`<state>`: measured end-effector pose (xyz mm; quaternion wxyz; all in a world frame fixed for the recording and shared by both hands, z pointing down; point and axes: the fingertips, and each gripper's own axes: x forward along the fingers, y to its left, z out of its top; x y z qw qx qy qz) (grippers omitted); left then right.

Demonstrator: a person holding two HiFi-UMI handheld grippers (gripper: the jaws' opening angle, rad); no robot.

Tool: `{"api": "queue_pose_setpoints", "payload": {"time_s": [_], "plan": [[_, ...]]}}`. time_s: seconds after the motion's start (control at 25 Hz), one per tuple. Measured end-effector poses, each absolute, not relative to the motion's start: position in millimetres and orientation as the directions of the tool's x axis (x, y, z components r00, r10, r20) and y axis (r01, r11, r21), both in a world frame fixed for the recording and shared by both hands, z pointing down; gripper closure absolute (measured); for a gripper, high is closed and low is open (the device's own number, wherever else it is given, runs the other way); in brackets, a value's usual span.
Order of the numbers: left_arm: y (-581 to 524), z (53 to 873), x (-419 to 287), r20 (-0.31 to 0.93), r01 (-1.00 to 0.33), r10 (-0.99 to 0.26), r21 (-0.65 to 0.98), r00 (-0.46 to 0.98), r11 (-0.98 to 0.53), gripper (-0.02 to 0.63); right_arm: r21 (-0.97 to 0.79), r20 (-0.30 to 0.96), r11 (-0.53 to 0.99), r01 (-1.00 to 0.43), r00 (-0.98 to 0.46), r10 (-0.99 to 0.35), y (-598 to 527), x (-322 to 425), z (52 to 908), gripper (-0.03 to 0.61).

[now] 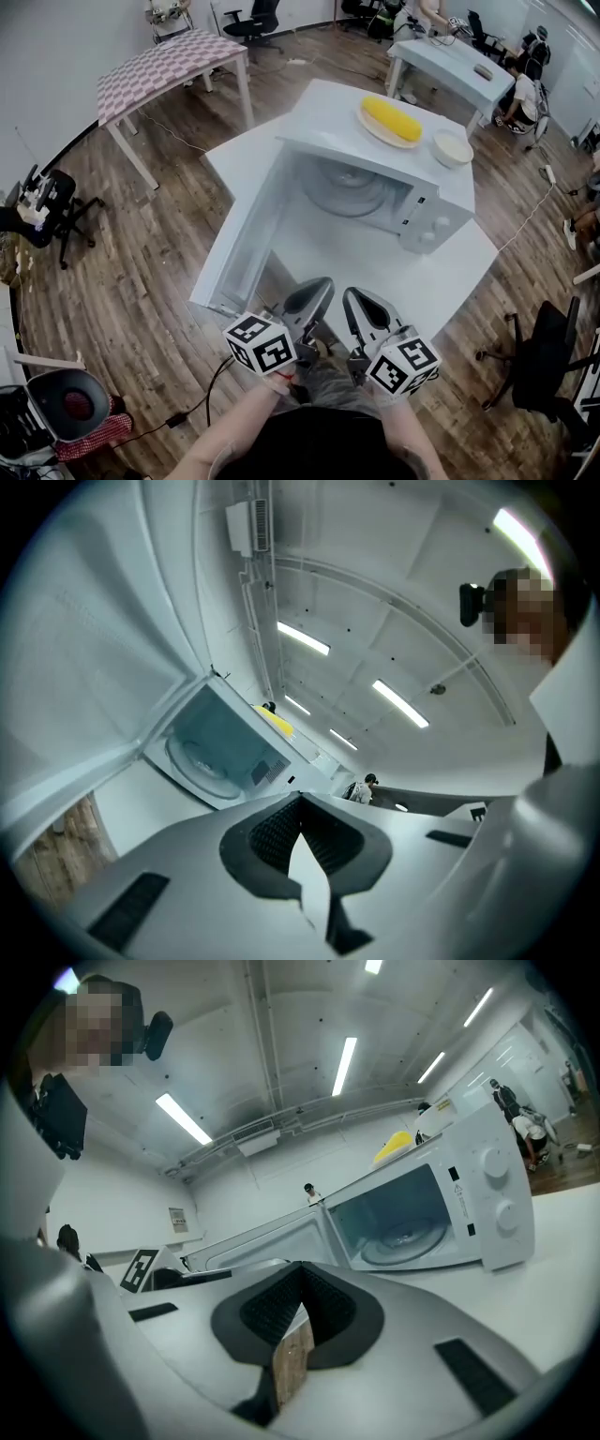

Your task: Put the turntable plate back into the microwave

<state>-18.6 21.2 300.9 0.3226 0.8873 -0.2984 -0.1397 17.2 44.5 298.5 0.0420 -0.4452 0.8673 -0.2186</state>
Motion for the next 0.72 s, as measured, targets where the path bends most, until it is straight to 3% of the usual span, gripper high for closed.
{"api": "queue_pose_setpoints", "payload": {"time_s": [0.2, 0.72], "plan": [[21, 289, -24, -0.046, -0.506, -0.639, 0.567, 0.768, -0.65, 0.601, -0.344, 0.113, 0.529, -0.776, -0.593, -0.797, 44, 15, 288, 0.558], [25, 278, -26, -0.057, -0.526, -0.639, 0.515, 0.767, -0.677, 0.601, -0.288, 0.109, 0.551, -0.783, -0.598, -0.794, 51, 2, 278, 0.558]]}}
